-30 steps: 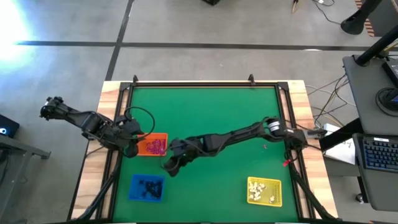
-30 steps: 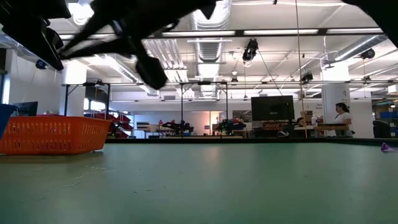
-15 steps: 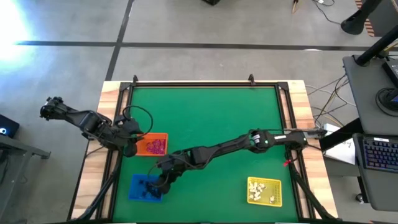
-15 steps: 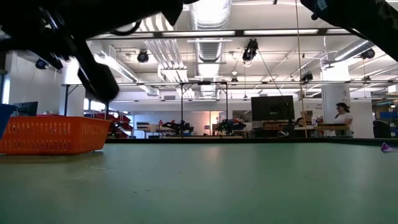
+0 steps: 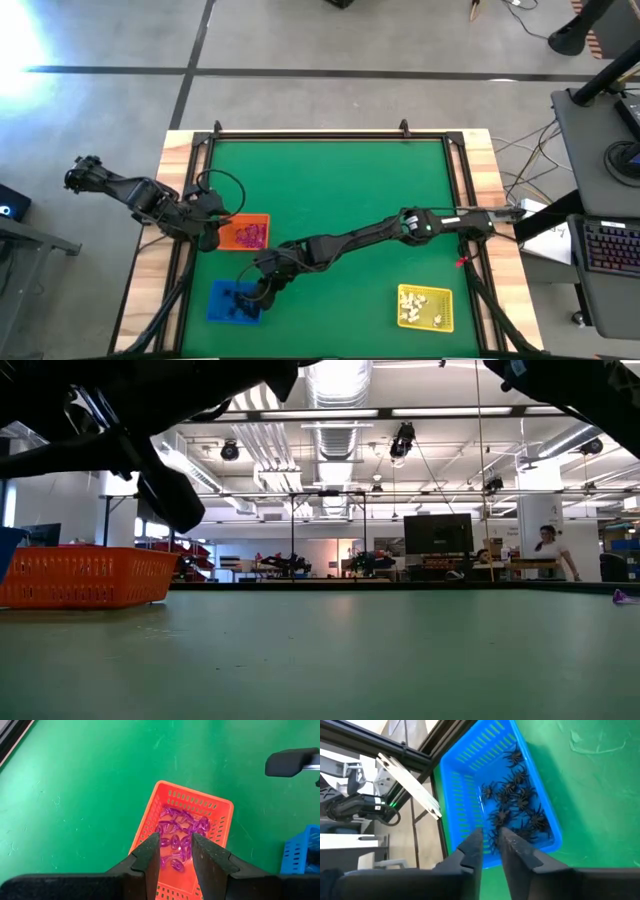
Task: Sort Halloween decoration
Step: Put the black spider toy into the blue bin, then put the violet witch hat toy into the orange bin
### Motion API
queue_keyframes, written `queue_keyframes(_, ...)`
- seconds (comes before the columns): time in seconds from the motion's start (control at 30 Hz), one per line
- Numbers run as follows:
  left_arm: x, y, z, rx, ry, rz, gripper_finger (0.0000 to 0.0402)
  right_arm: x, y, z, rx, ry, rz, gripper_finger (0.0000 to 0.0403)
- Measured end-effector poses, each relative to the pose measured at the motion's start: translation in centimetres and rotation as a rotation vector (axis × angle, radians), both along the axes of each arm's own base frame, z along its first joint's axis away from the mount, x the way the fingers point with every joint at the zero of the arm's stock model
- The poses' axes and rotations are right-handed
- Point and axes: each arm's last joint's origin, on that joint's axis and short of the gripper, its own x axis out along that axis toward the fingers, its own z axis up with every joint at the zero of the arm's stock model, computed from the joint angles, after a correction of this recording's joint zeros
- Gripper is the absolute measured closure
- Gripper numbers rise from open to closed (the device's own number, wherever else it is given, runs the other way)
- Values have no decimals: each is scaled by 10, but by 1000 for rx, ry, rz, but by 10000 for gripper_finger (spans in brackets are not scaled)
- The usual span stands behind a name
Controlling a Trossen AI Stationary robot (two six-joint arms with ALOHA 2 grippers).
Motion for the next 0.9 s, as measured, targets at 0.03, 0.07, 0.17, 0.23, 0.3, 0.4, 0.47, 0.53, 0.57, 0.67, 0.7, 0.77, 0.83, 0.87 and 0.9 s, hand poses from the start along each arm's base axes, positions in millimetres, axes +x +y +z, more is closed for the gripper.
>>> queue_keyframes(0.03,0,0,0,0,0,0,307,0,0,0,-3,-3,2,341)
queue_keyframes(0.07,0,0,0,0,0,0,307,0,0,0,-5,-5,3,332)
queue_keyframes(0.17,0,0,0,0,-1,0,307,0,-2,0,-8,0,3,311)
queue_keyframes(0.23,0,0,0,-1,-2,0,307,-3,-5,4,-6,33,2,304)
queue_keyframes(0.3,-1,0,0,-2,-3,0,307,-10,-9,12,-9,92,-9,301)
queue_keyframes(0.4,-1,0,0,-2,-2,0,307,-29,-17,32,-59,229,-34,302)
queue_keyframes(0.47,-1,1,0,-1,3,-1,307,-48,-23,46,-146,338,-69,305)
queue_keyframes(0.53,-1,1,0,-3,3,-1,307,-67,-28,60,-250,438,-107,307)
queue_keyframes(0.57,-1,1,0,-3,3,-2,307,-78,-29,65,-307,491,-126,307)
queue_keyframes(0.67,-1,1,0,-3,3,-2,307,-105,-34,85,-459,611,-199,307)
queue_keyframes(0.7,-1,1,0,-3,3,-2,307,-114,-35,91,-497,644,-226,308)
queue_keyframes(0.77,-1,1,0,-3,3,-2,307,-127,-39,99,-544,704,-273,308)
queue_keyframes(0.83,-1,1,0,-3,3,-2,307,-135,-41,105,-572,746,-296,308)
queue_keyframes(0.87,-1,1,0,-3,3,-2,307,-136,-42,105,-573,746,-296,308)
queue_keyframes(0.9,-1,1,0,-3,3,-2,307,-137,-42,106,-572,740,-291,307)
